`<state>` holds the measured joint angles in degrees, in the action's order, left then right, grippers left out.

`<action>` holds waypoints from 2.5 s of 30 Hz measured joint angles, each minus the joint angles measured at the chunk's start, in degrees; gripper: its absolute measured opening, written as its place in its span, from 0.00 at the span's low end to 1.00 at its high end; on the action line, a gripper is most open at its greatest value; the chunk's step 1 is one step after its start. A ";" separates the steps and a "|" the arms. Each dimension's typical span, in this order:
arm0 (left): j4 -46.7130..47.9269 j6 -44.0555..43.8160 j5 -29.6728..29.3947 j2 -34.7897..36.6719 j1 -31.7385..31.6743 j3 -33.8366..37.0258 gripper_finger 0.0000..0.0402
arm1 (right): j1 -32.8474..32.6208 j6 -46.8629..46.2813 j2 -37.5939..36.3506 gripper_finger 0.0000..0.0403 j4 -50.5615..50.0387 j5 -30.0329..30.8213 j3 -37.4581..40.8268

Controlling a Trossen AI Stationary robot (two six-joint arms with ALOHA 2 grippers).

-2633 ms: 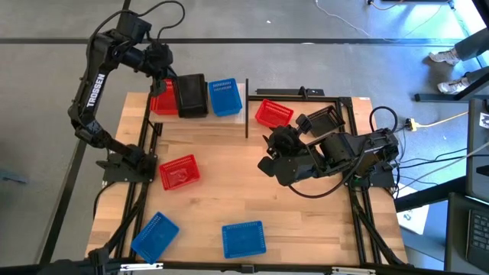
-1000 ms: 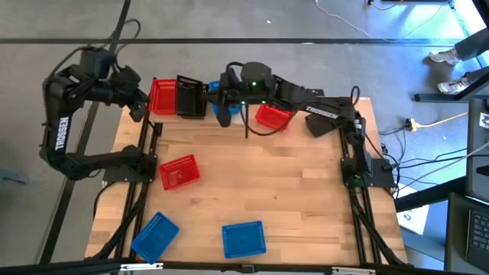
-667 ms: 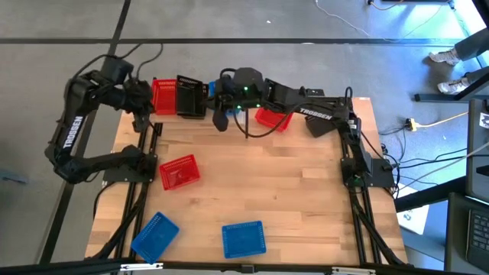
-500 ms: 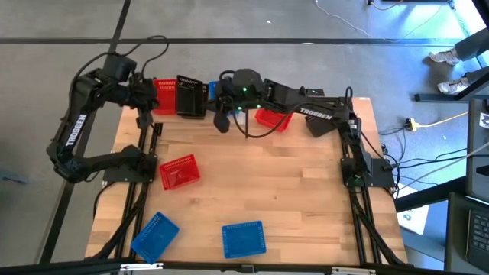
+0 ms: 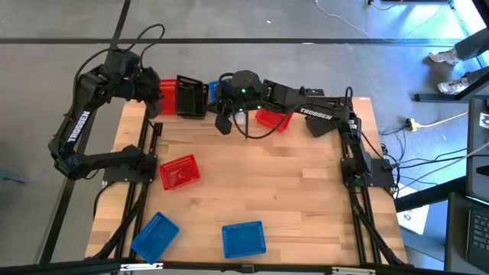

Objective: Stack baskets on shelf by color
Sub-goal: Stack the bottom black bin on the other black bin on the shelf

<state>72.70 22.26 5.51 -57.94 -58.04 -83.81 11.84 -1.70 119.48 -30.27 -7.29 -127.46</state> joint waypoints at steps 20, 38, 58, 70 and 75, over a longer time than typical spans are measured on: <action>-0.23 -13.14 -0.08 -0.39 0.47 6.27 0.23 | 0.07 14.46 7.97 0.00 9.83 -1.36 -0.04; -11.15 -12.78 -0.54 -0.96 0.76 14.11 0.23 | 0.68 15.75 9.64 0.11 11.30 -0.86 -0.04; -17.19 -12.47 0.05 -0.96 0.76 14.12 0.23 | 1.53 15.49 9.64 0.11 11.20 -0.74 -0.04; -16.83 -10.09 -0.31 -0.96 0.74 14.12 0.23 | 1.72 18.76 11.06 0.11 12.22 0.39 -0.06; -16.67 -10.10 -0.32 -0.96 0.76 14.12 0.23 | 1.92 21.53 12.96 0.11 13.35 -0.22 0.00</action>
<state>56.03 12.16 5.19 -58.89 -57.28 -69.69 13.76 19.83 132.44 -16.92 -7.51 -127.46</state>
